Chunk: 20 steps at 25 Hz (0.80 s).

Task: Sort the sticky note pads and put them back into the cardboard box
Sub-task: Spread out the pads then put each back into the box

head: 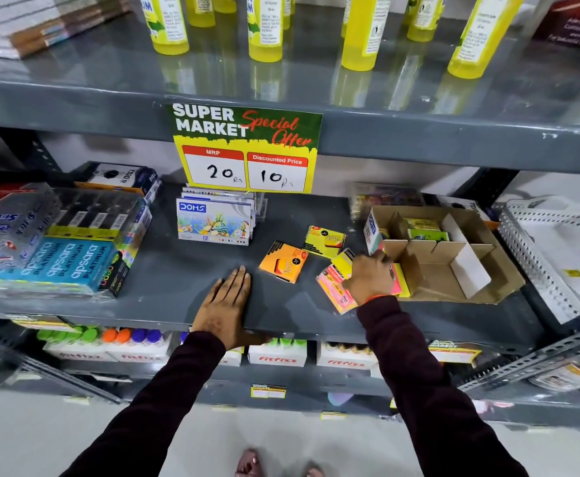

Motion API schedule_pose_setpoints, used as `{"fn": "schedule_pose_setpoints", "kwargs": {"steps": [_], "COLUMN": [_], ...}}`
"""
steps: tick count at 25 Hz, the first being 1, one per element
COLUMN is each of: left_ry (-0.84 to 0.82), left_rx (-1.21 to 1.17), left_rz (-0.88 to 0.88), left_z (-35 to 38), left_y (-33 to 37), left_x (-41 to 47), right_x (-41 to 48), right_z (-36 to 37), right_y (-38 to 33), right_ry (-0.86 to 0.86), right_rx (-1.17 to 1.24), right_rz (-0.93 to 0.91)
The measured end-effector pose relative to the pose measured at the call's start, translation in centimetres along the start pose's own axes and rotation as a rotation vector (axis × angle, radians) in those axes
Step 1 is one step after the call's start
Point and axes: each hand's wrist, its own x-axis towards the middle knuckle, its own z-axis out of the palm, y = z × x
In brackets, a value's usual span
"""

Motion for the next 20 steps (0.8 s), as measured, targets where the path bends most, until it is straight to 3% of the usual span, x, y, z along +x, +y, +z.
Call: {"fn": "schedule_pose_setpoints", "kwargs": {"steps": [4,9,13,15,17,20], "left_ry": [-0.015,0.008,-0.008,-0.017,0.009,-0.005], "left_rx": [0.025,0.006,0.029,0.028,0.025,0.051], "left_rz": [0.008,0.010,0.000,-0.008,0.002,-0.001], "left_z": [0.2,0.2,0.2,0.1,0.3,0.8], "left_y": [-0.2,-0.2,-0.1,0.0,-0.1,-0.4], "left_x": [0.0,0.0,0.1,0.1,0.2,0.2], "right_x": [-1.9,-5.6,-5.5,-4.6,-2.9,-0.7], "right_z": [0.9,5.7,6.7,6.0,4.7,3.0], "right_y": [-2.2,-4.9,-4.6,-3.3,-1.1,1.3], "right_ry": [0.209,0.097,-0.051,0.006,0.106,-0.007], "right_rx": [0.107,0.050,0.163,0.247,0.196,0.068], "right_rz": [-0.207,-0.446,-0.474,-0.412,-0.229,0.027]}}
